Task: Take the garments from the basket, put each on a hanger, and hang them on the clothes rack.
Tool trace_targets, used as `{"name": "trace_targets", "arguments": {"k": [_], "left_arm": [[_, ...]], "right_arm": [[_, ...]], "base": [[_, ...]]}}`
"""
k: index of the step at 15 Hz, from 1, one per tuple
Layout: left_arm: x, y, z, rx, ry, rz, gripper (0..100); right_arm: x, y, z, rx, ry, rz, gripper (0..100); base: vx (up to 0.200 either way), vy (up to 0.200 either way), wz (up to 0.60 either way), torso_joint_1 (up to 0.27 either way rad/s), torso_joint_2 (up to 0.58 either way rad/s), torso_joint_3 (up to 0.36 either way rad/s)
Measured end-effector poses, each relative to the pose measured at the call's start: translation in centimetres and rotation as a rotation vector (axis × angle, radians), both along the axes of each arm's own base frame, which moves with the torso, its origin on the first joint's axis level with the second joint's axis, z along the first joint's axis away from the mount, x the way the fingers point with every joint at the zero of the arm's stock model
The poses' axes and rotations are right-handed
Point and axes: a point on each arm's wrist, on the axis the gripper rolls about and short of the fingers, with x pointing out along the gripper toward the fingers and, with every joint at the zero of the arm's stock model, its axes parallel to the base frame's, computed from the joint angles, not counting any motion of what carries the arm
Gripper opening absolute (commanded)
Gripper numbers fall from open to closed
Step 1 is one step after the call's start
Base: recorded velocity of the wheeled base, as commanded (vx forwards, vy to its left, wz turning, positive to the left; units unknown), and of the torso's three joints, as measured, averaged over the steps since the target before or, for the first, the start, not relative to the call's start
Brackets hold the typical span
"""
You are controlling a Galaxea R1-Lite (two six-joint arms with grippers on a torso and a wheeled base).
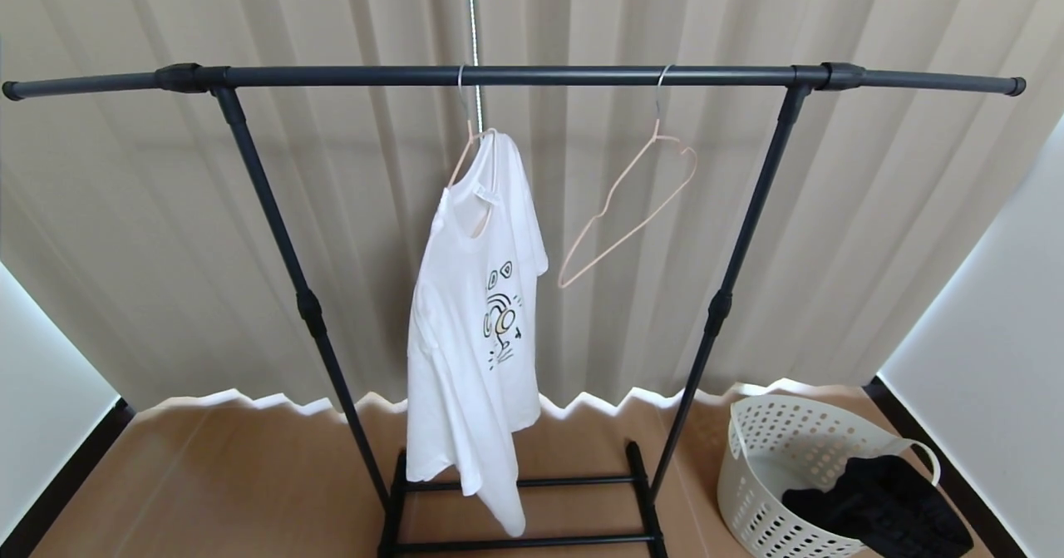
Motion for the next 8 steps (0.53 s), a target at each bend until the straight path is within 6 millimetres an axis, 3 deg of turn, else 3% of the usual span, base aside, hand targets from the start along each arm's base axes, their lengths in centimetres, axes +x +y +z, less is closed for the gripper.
{"name": "trace_targets", "arguments": {"k": [8], "left_arm": [[0.00,0.00,0.00,0.000,0.000,0.000,100]], "right_arm": [[0.00,0.00,-0.01,0.000,0.001,0.000,100]], "base": [[0.000,0.000,0.00,-0.187,0.53,0.339]]}}
